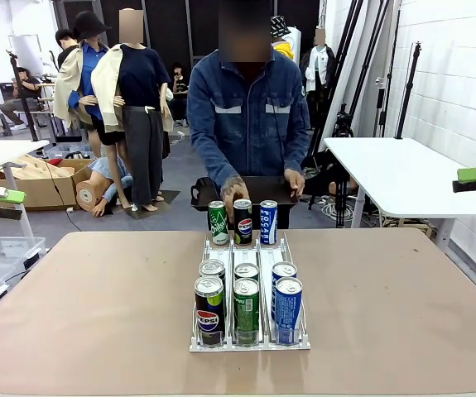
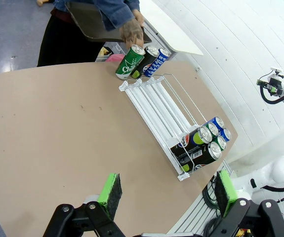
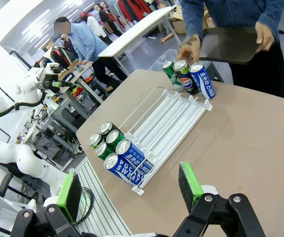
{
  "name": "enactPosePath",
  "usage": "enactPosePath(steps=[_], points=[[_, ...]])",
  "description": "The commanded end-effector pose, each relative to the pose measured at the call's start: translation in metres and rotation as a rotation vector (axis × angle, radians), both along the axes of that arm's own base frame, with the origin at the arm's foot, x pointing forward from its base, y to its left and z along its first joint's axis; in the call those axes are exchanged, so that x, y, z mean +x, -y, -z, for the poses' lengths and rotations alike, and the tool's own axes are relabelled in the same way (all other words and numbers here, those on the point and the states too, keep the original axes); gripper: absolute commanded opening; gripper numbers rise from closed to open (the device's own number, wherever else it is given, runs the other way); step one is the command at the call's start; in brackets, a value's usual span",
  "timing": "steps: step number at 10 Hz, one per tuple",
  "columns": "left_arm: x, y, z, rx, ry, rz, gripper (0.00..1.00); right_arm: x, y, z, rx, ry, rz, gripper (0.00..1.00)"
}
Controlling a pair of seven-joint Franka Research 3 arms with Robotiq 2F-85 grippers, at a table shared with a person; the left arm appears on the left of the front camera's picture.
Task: Retrieve and hand over the desired beverage to the person.
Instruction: Pick up a can of the same type that the person held from the Automatic Can Dispenser.
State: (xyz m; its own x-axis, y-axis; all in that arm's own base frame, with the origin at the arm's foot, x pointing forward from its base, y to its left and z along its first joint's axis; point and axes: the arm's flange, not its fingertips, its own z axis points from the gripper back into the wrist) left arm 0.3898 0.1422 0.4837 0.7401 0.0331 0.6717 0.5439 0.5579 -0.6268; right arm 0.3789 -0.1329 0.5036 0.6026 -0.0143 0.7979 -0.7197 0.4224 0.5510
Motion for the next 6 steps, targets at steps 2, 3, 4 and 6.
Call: enactPosePath(steps=[2,3,4,6], points=[[-0.0009,-0.0015,-0.0001,-0.007,0.003,0.002,1.00,0.0000,-0.0005,-0.0002,0.005,0.003,-0.004,1.00],[-0.0009,-0.0015,-0.0001,-0.007,0.003,0.002,1.00,0.0000,-0.0005,-0.0002,0.005,0.003,-0.004,1.00],[-0.0009,-0.0015,-0.0001,-0.007,0.003,0.002,1.00,0.0000,-0.0005,-0.0002,0.005,0.003,-0.004,1.00],[-0.0009,-0.0015,-0.0001,-0.007,0.003,0.002,1.00,0.0000,-0.0005,-0.0002,0.005,0.003,-0.004,1.00]])
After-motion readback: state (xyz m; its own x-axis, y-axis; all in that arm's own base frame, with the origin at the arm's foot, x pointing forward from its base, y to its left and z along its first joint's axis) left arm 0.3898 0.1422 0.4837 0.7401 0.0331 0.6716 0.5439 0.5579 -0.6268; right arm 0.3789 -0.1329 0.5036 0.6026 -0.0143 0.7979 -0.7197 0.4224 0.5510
